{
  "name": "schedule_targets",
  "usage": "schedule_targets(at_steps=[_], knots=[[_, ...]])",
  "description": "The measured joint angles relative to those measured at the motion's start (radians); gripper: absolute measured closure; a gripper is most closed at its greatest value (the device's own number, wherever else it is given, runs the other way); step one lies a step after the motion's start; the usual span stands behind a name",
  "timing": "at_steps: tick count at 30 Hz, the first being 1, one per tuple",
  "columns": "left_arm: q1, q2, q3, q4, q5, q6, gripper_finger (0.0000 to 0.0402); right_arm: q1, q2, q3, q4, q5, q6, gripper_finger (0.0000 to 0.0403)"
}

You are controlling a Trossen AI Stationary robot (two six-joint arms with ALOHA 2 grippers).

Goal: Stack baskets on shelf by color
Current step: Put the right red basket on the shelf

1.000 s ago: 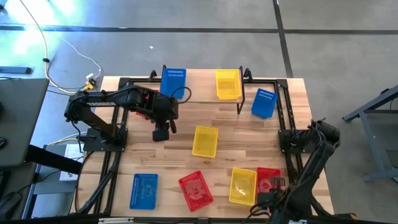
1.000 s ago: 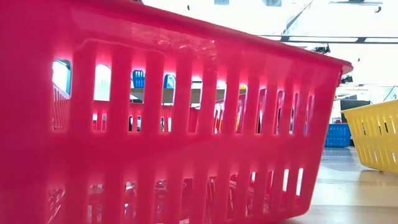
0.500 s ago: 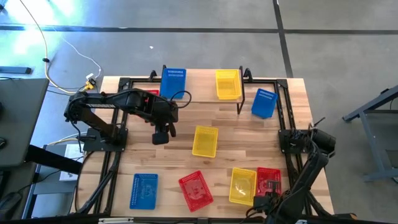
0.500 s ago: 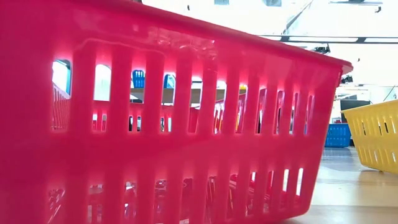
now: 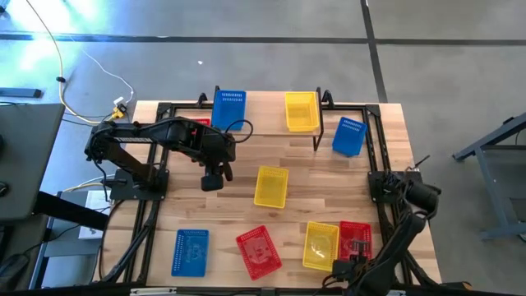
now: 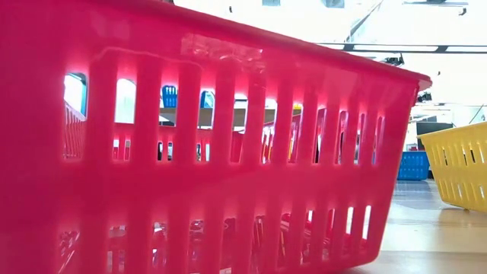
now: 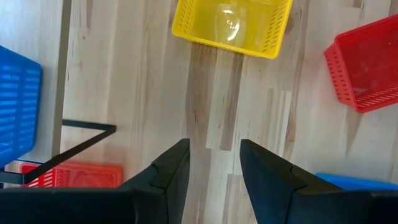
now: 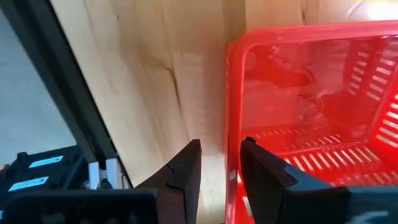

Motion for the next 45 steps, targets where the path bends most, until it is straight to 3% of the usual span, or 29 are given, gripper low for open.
schedule_targets(at_steps=[8, 14, 23, 30, 39, 45], knots=[[0.0, 0.0, 0.0, 0.0, 0.0, 0.0, 0.0271, -0.007, 0.004, 0.0, 0.0, -0.019, 0.004, 0.0395], [0.0, 0.0, 0.0, 0.011, -0.004, -0.008, 0.0271, -0.014, -0.019, 0.0, -0.005, -0.017, 0.05, 0.04], [0.0, 0.0, 0.0, 0.011, -0.07, -0.008, 0.0271, -0.064, -0.159, 0.0, -0.068, -0.021, 0.288, 0.0402], [0.0, 0.0, 0.0, 0.011, -0.071, 0.016, 0.0271, -0.139, -0.309, 0.001, -0.128, 0.102, 0.394, 0.0402], [0.0, 0.0, 0.0, -0.047, -0.076, 0.128, 0.0271, -0.32, -0.453, 0.001, -0.135, 0.313, 0.272, 0.0403], [0.018, -0.016, -0.005, -0.095, -0.093, 0.174, 0.0271, -0.482, -0.502, 0.001, -0.062, 0.374, 0.042, 0.0403]])
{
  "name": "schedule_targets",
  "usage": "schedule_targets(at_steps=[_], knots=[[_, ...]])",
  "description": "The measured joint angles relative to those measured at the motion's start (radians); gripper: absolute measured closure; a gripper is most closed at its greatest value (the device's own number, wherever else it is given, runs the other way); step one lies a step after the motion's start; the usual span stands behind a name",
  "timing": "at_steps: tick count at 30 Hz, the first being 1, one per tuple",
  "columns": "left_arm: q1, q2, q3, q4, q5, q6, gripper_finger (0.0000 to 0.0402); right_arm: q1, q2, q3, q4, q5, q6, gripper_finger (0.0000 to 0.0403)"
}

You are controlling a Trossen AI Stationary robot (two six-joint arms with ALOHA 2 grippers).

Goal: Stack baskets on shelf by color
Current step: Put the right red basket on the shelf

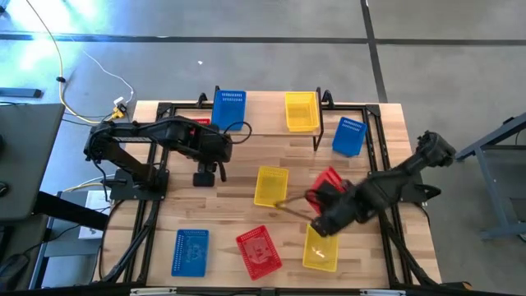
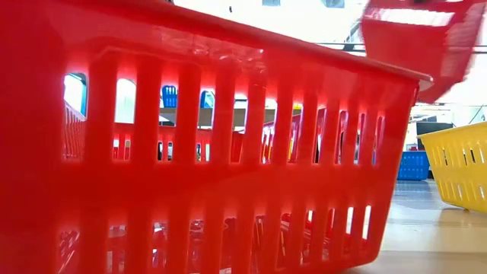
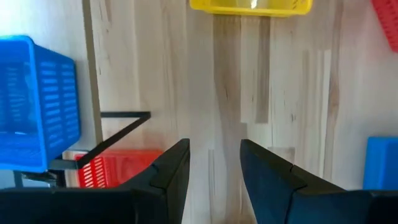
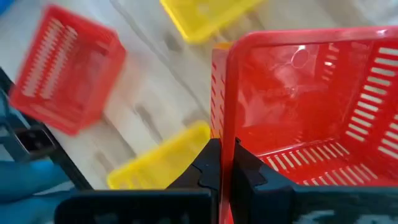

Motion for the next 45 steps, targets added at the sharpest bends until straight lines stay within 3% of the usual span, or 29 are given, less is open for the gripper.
schedule_targets(at_steps=[11, 23, 33, 37, 45], knots=[[0.13, -0.134, -0.057, 0.05, 0.007, 0.03, 0.0271, -0.237, 0.003, 0.108, 0.19, 0.003, -0.467, 0.0403], [0.241, -0.159, -0.057, 0.05, 0.006, 0.037, 0.0271, -0.448, 0.003, 0.317, 0.284, 0.1, -1.005, 0.0403], [0.279, -0.159, -0.057, 0.051, 0.004, -0.02, 0.0271, -0.599, 0.003, 0.382, 0.513, 0.136, -1.507, 0.0403], [0.287, -0.159, -0.057, 0.051, 0.004, -0.048, 0.0271, -0.666, 0.003, 0.382, 0.572, 0.12, -1.613, 0.0403], [0.3, -0.159, -0.056, 0.053, 0.003, -0.078, 0.0271, -0.787, 0.046, 0.382, 0.578, -0.002, -1.666, 0.0403]])
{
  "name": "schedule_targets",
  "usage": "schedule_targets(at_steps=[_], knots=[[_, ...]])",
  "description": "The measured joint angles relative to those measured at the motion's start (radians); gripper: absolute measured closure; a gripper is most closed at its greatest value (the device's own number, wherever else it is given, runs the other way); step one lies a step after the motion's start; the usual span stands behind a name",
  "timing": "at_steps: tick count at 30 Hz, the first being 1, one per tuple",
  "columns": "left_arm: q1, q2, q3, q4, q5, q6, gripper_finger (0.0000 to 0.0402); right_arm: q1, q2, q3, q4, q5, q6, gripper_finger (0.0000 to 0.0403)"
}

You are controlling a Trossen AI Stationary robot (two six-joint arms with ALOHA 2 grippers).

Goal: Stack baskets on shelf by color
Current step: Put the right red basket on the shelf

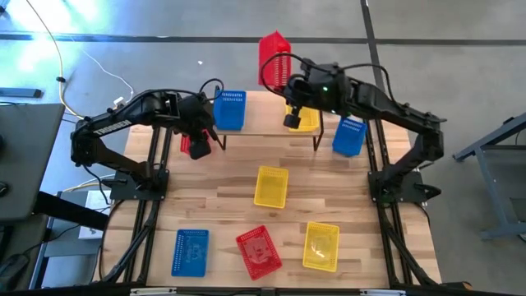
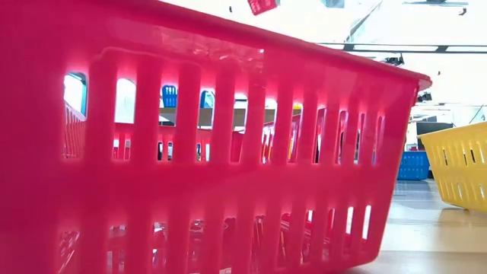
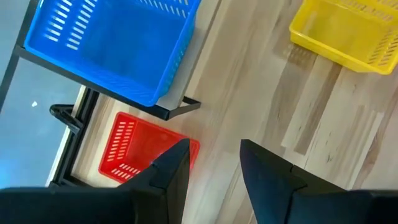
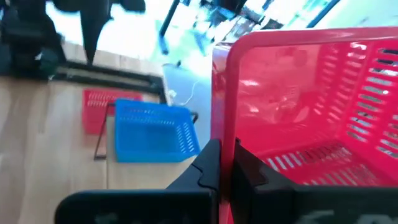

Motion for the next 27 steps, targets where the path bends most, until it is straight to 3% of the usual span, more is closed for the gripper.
schedule_targets(at_steps=[9, 27], knots=[[0.0, 0.0, 0.0, 0.001, 0.0, -0.002, 0.0271, -0.014, 0.112, 0.0, -0.09, -0.099, 0.11, 0.0403], [0.0, 0.0, 0.0, 0.001, -0.002, 0.001, 0.0271, 0.004, 0.275, 0.0, -0.237, -0.093, 0.176, 0.0403]])
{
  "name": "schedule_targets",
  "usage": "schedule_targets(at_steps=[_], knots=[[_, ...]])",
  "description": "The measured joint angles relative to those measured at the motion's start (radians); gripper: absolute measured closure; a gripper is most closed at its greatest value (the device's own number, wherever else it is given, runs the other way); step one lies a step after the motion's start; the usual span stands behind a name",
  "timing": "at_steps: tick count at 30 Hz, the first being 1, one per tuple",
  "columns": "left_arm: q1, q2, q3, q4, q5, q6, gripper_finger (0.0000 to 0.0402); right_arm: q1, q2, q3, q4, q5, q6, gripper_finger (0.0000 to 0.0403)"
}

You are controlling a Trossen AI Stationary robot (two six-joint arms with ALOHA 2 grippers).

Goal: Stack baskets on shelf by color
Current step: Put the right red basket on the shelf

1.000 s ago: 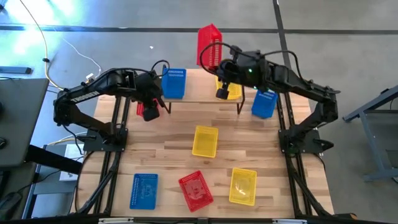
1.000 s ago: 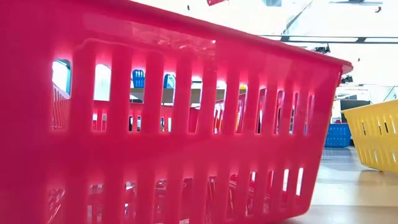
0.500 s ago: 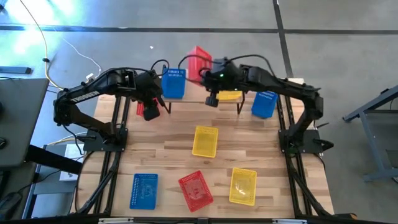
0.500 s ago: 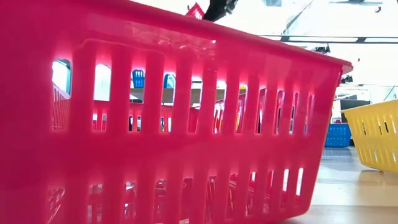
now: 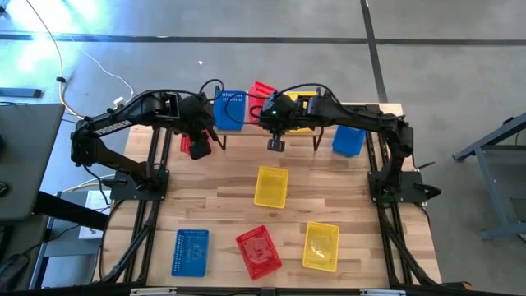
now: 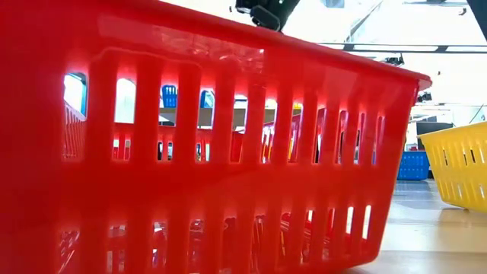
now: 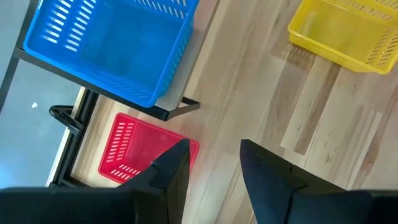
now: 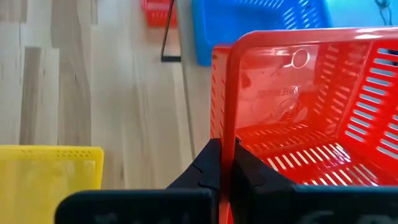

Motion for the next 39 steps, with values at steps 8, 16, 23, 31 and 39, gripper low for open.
schedule_targets(at_steps=[8, 16, 23, 31, 39], knots=[[0.0, 0.0, 0.0, 0.0, -0.001, -0.002, 0.0271, -0.007, 0.038, 0.0, -0.042, 0.023, -0.001, 0.0403], [0.0, 0.0, 0.0, 0.0, 0.0, -0.002, 0.0271, -0.031, 0.044, -0.003, -0.06, 0.019, 0.003, 0.0403], [0.0, 0.0, 0.0, 0.0, 0.0, 0.0, 0.0271, -0.041, 0.044, -0.004, -0.075, -0.028, 0.006, 0.0403], [0.0, 0.0, 0.0, 0.0, 0.0, -0.001, 0.0271, -0.046, 0.045, -0.004, -0.081, -0.04, 0.008, 0.0403], [0.0, 0.0, 0.0, 0.0, 0.0, 0.0, 0.0271, -0.046, 0.045, -0.004, -0.079, -0.034, 0.011, 0.0396]])
